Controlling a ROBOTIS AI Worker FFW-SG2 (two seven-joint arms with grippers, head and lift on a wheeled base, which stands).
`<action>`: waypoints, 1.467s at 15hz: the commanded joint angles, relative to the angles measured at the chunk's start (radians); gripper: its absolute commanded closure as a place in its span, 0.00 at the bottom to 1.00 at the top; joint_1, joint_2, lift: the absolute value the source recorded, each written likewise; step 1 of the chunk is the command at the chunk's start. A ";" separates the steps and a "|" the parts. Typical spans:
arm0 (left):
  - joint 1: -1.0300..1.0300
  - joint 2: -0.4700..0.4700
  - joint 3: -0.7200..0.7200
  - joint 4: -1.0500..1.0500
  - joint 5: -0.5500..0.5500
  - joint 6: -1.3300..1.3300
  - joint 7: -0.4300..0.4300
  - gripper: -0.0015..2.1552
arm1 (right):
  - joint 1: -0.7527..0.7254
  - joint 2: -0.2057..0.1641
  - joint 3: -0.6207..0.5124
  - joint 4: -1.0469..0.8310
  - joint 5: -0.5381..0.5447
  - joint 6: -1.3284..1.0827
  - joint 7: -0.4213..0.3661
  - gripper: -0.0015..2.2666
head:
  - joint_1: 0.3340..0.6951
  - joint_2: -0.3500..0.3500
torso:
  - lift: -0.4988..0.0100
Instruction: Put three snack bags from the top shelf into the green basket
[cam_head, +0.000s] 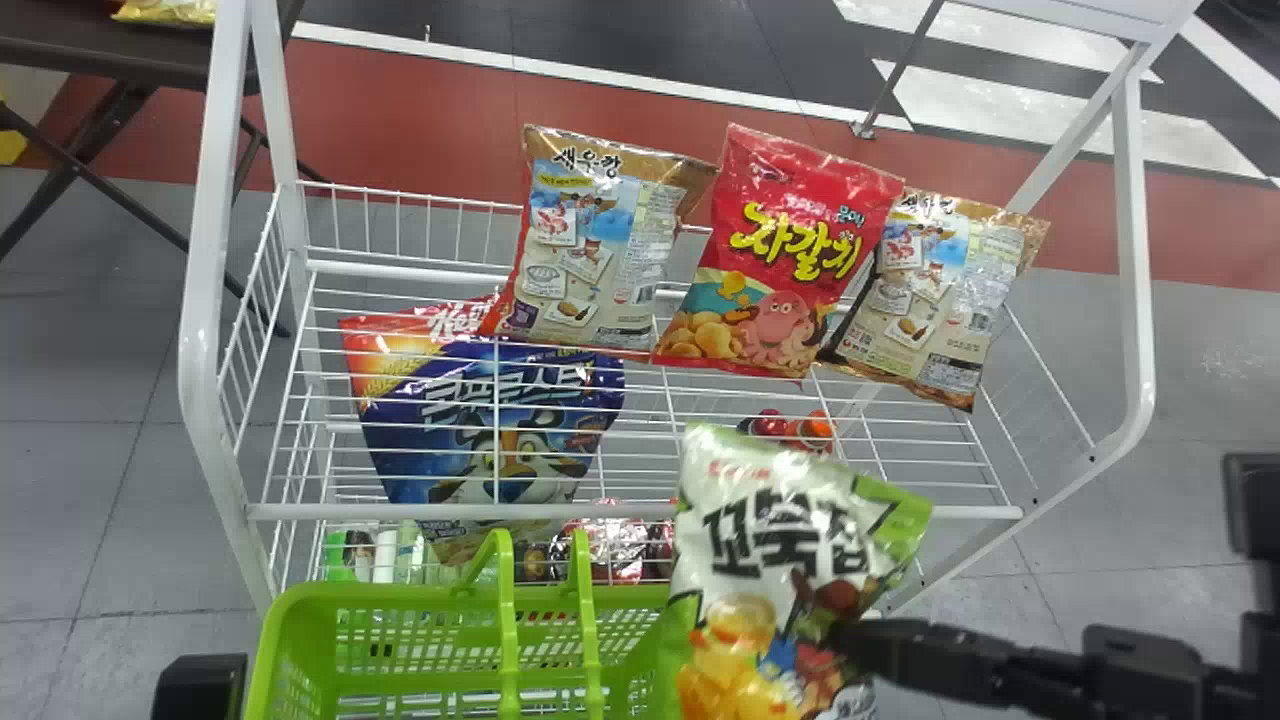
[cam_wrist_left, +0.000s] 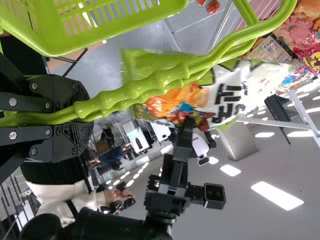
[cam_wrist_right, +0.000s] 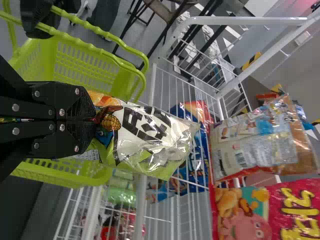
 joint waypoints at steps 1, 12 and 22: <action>0.000 -0.005 -0.001 -0.004 0.003 0.000 0.000 0.79 | 0.032 0.007 0.127 0.036 0.049 0.008 -0.002 0.95 | 1.00 0.00 | 0.89; 0.064 -0.004 -0.007 -0.055 0.003 -0.003 -0.028 0.79 | -0.010 -0.011 0.731 0.281 0.374 -0.273 -0.113 0.95 | 1.00 0.00 | 0.89; 0.094 -0.005 -0.013 -0.063 -0.007 -0.037 -0.031 0.79 | 0.000 -0.041 0.728 0.190 0.466 -0.230 -0.154 0.02 | 1.00 0.00 | 0.89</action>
